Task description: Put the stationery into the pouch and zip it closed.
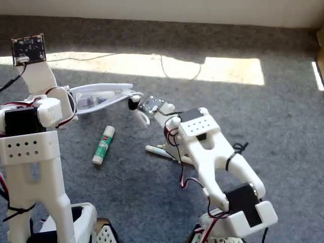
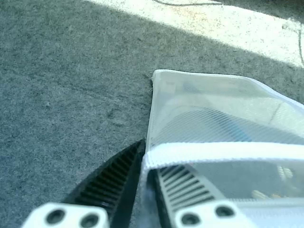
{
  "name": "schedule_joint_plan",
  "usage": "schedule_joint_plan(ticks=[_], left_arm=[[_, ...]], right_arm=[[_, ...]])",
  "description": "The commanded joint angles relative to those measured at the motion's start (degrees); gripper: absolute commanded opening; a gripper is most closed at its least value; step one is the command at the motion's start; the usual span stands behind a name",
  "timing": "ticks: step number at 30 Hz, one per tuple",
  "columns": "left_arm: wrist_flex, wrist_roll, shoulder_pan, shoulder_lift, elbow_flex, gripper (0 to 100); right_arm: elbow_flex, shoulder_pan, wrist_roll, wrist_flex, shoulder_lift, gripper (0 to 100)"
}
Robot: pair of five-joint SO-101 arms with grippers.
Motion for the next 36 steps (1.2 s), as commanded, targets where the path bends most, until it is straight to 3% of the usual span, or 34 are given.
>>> schedule_joint_plan(ticks=[1, 12, 25, 31, 36], left_arm=[[0.18, 0.44, -0.84, 0.04, -2.51, 1], [0.18, 0.44, -0.84, 0.13, -2.51, 1], [0.09, 0.44, -0.84, 0.13, -2.51, 1], [0.09, 0.44, -0.84, 0.13, -2.51, 1], [0.09, 0.44, -0.84, 0.13, -2.51, 1]], right_arm=[[-5.76, 0.57, 0.7, 0.04, 2.68, 17.6], [-14.73, 4.18, 0.7, 0.04, 16.4, 17.6], [-17.8, 8.22, 0.62, 0.04, 21.49, 17.6], [-17.8, 8.75, 0.62, 0.04, 22.02, 3.6], [-17.98, 9.63, 0.62, 0.04, 21.85, 1.9]])
